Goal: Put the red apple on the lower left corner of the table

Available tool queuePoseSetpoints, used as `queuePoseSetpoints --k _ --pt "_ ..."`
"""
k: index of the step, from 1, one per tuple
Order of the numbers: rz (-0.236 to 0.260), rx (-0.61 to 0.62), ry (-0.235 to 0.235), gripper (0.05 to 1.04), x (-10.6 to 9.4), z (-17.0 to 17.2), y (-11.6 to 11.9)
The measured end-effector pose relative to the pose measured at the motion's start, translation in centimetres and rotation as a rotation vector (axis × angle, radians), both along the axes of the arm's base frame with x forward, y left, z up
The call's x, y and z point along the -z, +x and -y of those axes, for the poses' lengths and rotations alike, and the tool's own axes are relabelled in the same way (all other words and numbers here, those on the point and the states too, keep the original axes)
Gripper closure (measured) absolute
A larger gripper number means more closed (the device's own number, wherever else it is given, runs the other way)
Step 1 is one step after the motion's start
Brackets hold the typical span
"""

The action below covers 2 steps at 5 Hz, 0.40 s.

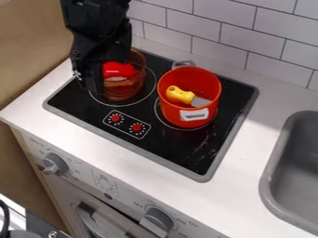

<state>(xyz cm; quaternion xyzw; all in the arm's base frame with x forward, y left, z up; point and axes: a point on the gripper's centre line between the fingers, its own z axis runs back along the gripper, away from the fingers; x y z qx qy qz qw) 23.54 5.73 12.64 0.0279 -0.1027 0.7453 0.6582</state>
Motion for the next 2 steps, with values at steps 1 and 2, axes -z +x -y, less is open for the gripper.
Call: queuePoseSetpoints --k 1,2 --pt "-0.023 0.001 -0.003 0.083 0.6 0.0 -0.1" --pt "-0.024 0.017 0.005 0.083 1.8 -0.5 2.3"
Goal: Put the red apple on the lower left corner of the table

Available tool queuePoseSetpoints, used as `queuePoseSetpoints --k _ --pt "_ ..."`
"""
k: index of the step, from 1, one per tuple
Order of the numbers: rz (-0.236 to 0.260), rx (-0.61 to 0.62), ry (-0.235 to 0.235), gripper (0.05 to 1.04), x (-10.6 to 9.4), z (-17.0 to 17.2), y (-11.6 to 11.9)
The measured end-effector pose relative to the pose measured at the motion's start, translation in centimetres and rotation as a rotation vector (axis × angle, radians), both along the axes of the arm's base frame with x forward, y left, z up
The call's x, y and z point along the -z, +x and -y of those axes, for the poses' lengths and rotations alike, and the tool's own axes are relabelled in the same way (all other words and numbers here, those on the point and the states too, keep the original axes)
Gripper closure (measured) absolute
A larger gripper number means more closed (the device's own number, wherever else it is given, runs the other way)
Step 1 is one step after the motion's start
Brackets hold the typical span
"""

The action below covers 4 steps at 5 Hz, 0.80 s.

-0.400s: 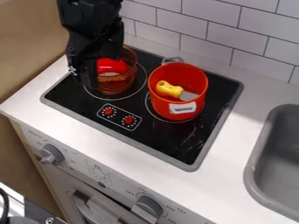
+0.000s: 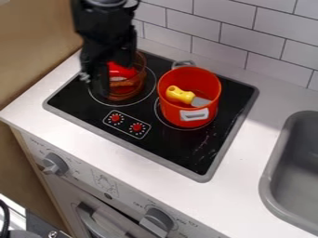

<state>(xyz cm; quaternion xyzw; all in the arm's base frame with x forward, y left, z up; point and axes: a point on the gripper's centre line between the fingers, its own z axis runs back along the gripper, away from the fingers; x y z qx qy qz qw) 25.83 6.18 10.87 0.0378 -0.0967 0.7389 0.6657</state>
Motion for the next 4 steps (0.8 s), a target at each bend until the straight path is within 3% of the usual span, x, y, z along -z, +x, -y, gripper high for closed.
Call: queuePoseSetpoints --k 1,4 --pt "-0.01 -0.001 0.023 0.083 0.13 -0.27 0.04" --pt "-0.011 -0.004 0.022 0.083 0.18 -0.11 0.06"
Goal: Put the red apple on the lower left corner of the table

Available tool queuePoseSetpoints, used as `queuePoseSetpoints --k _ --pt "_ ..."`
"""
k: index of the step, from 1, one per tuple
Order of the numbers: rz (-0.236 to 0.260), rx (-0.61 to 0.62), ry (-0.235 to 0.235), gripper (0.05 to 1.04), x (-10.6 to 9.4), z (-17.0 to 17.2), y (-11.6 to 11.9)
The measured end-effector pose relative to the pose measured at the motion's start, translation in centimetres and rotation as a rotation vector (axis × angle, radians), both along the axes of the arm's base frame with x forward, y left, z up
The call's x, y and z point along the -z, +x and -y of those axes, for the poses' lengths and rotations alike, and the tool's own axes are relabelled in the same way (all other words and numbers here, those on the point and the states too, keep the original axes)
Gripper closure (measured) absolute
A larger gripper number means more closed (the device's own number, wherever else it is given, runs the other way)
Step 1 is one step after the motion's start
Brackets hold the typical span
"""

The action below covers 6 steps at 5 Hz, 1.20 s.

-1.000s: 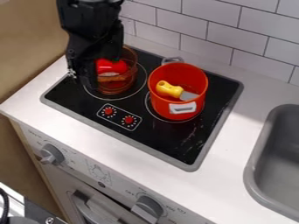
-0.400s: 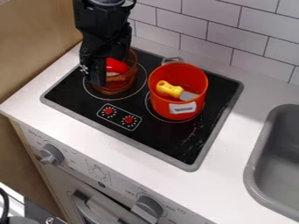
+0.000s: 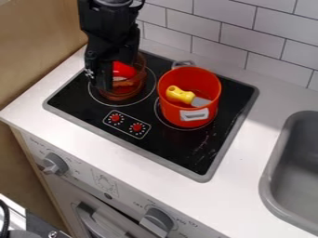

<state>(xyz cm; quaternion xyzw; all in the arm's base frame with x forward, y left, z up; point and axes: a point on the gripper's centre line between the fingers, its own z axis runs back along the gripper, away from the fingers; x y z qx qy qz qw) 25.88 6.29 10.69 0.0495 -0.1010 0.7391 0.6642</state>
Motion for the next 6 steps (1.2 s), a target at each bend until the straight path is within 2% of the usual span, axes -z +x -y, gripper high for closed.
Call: queuePoseSetpoints --k 1,2,3,4,5,6 --pt "0.019 -0.055 -0.004 0.083 0.3 0.8 1.3" --pt "0.048 -0.069 0.037 0.083 0.5 0.3 3.1" --pt "0.055 -0.059 0.076 0.083 0.1 -1.1 4.3" --pt "0.064 -0.04 0.109 0.083 0.2 -2.6 5.0" --pt "0.099 -0.016 0.134 0.083 0.2 -3.6 5.5" --pt "0.123 -0.009 0.138 0.083 1.3 -3.9 5.4"
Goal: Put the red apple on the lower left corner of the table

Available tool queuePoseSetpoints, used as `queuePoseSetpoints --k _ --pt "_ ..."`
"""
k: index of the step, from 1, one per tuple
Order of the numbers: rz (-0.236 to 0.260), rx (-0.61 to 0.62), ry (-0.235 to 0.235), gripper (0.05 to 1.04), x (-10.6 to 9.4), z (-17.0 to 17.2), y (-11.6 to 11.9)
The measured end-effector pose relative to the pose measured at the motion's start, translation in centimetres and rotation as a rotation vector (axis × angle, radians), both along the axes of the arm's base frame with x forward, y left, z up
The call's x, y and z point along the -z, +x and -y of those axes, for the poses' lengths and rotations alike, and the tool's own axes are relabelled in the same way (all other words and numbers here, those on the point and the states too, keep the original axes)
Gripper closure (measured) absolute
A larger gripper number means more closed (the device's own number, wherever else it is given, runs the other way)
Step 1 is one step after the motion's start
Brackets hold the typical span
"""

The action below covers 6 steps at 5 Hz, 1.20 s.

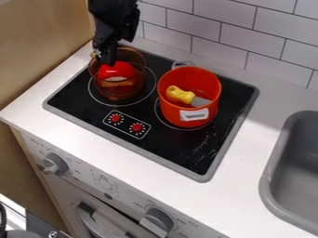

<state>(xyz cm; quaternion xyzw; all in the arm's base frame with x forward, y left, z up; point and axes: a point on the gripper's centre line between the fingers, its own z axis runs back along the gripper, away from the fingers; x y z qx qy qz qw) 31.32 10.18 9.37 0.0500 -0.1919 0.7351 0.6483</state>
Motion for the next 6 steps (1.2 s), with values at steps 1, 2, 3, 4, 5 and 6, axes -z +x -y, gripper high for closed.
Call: queuePoseSetpoints --k 1,2,3,4,5,6 --pt "0.035 -0.003 -0.014 0.083 1.2 0.0 0.5" --pt "0.071 -0.023 -0.021 0.083 2.3 0.2 0.9" --pt "0.094 -0.029 -0.023 0.083 3.0 0.3 1.4" --pt "0.098 -0.027 -0.027 0.083 3.0 0.4 1.5" --pt "0.069 -0.033 -0.04 0.083 3.4 0.5 1.4" --pt "0.051 -0.042 -0.049 0.083 3.5 0.5 1.7"
